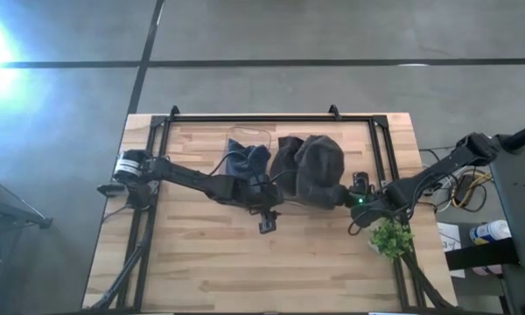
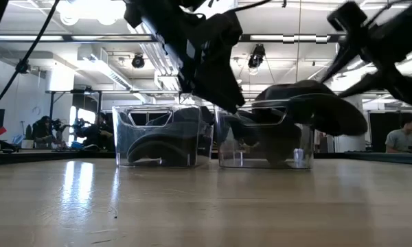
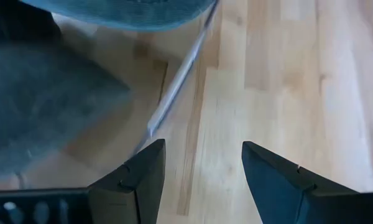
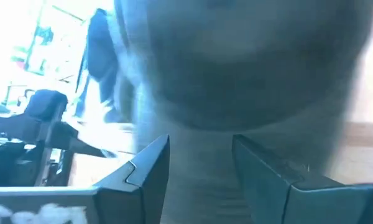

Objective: Pick & Place hat
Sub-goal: Put the black cap into the right transparent bin

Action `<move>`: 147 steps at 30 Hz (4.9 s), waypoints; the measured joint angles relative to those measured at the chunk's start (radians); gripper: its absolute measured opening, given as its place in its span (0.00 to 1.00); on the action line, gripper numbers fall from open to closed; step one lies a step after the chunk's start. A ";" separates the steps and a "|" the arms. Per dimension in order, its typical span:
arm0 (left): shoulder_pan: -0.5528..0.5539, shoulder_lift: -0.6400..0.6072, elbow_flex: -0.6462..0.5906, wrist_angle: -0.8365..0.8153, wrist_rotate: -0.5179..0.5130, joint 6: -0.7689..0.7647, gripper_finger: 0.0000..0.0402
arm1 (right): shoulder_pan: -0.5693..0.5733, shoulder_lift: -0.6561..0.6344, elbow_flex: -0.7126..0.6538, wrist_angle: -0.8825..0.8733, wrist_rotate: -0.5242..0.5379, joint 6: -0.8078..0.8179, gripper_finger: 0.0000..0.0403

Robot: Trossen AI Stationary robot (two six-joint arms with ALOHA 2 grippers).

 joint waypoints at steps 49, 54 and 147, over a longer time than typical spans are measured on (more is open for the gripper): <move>-0.038 -0.250 -0.005 -0.337 -0.129 -0.025 0.51 | -0.303 0.181 0.735 -0.928 -0.240 -0.270 0.03; -0.046 -0.360 -0.080 -0.358 -0.189 -0.076 0.51 | -0.325 0.327 0.974 -0.954 -0.240 -0.428 0.03; 0.517 -0.358 -0.070 -0.021 0.605 -0.206 0.51 | -0.300 0.994 1.702 -1.086 0.039 -0.629 0.03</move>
